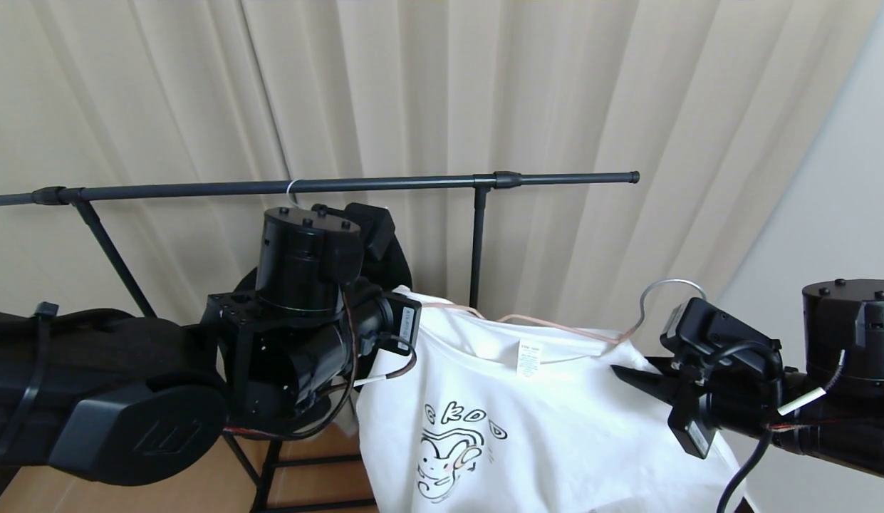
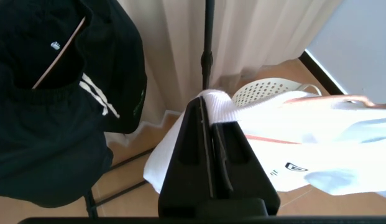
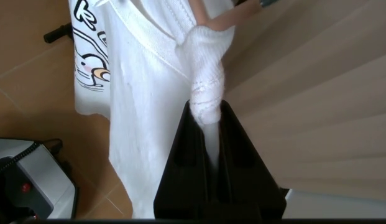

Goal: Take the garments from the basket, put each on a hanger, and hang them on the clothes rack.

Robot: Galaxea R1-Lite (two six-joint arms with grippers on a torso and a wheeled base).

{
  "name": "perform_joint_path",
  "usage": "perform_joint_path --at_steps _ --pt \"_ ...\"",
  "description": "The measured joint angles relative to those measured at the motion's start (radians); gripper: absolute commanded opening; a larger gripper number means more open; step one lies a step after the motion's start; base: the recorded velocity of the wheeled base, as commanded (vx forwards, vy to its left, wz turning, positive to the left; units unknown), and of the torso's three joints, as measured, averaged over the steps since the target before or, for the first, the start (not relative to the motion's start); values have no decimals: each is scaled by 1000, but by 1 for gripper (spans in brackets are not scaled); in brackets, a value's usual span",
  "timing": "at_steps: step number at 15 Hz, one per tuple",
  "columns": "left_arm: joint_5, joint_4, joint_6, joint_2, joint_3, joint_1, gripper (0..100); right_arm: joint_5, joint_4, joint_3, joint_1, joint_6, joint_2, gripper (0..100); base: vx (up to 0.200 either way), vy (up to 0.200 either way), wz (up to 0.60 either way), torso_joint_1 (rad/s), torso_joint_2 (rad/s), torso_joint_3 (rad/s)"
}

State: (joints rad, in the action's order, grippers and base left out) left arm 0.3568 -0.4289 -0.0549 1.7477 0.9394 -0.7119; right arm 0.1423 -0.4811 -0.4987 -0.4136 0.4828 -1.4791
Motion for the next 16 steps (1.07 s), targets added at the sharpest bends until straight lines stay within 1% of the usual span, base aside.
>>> perform_joint_path --at_steps 3,6,7,10,12,14,16 --pt "1 0 -1 -1 -12 -5 0 -1 -2 -6 -18 -6 -12 0 0 0 0 0 0 0" --pt "9 0 -1 -1 -15 -7 0 -8 -29 -10 -44 -35 -16 0 0 0 0 0 0 0" --pt "10 0 -1 -1 -16 -11 0 -34 -59 -10 -59 -57 -19 0 0 0 0 0 0 0" --pt "13 0 -1 -5 -21 -23 0 -102 -89 -9 -92 -89 -42 0 0 0 0 0 0 0" --pt "14 0 -1 -8 -22 -32 0 -110 -133 -9 -113 -113 -56 0 0 0 0 0 0 0" --pt "16 0 -1 -11 -24 -45 0 -127 -139 -8 -134 -137 -67 0 0 0 0 0 0 0" --pt "17 0 -2 -14 -24 -51 0 -127 -139 -7 -151 -146 -76 0 0 0 0 0 0 0"
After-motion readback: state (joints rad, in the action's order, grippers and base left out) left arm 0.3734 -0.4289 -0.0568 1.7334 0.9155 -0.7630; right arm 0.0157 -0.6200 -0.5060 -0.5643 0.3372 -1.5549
